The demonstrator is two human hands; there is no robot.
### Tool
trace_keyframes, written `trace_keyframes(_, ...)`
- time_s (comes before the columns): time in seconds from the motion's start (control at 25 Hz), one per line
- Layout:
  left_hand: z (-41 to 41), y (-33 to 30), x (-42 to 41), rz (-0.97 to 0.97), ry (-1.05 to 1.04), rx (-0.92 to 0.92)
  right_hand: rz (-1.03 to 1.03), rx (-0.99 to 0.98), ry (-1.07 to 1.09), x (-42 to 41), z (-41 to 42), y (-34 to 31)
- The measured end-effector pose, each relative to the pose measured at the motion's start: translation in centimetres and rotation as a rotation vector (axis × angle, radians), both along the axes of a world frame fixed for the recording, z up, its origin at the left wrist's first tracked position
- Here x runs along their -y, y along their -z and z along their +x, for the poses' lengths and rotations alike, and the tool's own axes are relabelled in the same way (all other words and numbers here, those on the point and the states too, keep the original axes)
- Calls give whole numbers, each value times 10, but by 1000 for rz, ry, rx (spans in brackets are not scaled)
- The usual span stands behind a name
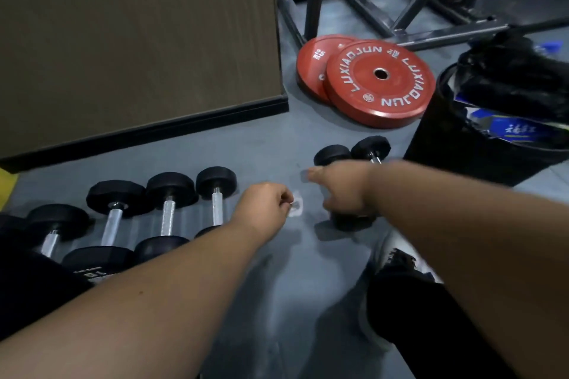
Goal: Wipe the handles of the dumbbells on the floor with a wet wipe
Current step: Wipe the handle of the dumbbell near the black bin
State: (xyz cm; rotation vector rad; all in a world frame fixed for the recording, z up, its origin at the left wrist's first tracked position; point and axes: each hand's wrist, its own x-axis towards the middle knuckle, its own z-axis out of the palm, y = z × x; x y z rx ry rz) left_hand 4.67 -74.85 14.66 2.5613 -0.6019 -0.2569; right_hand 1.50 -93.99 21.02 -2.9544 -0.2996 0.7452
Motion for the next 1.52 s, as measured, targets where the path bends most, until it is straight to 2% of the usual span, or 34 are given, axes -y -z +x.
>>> trace_keyframes(0.12, -1, 10, 30, -36, -6, -38, -77, -9, -90, 42, 6, -17)
trace_keyframes(0.24, 8, 33, 56, -48, 20, -61, -21, 18, -126, 77, -4, -1)
trace_keyframes(0.48, 65, 100, 115, -83, 85, -135, 214, 59, 88, 132, -10, 115)
trace_keyframes(0.68, 96, 148, 138, -180, 137, -177, 315, 3, 172, 135, -6, 194)
trace_keyframes(0.76, 105, 173, 150, -238, 128, -200, 336, 86, 217, 129, -12, 219)
trace_keyframes(0.88, 102, 196, 167, -333, 158, -243, 207, 289, 213, 124, -27, 238)
trace_keyframes(1.04, 93, 205, 177, -298, 385, -236, 164, 299, 259, 118, -30, 242)
trace_keyframes(1.24, 99, 221, 180, -318, 430, -255, -7, 425, 187, 113, -27, 230)
trace_keyframes(1.52, 106, 219, 188, -254, 516, -192, -31, 476, 147, 110, -26, 234)
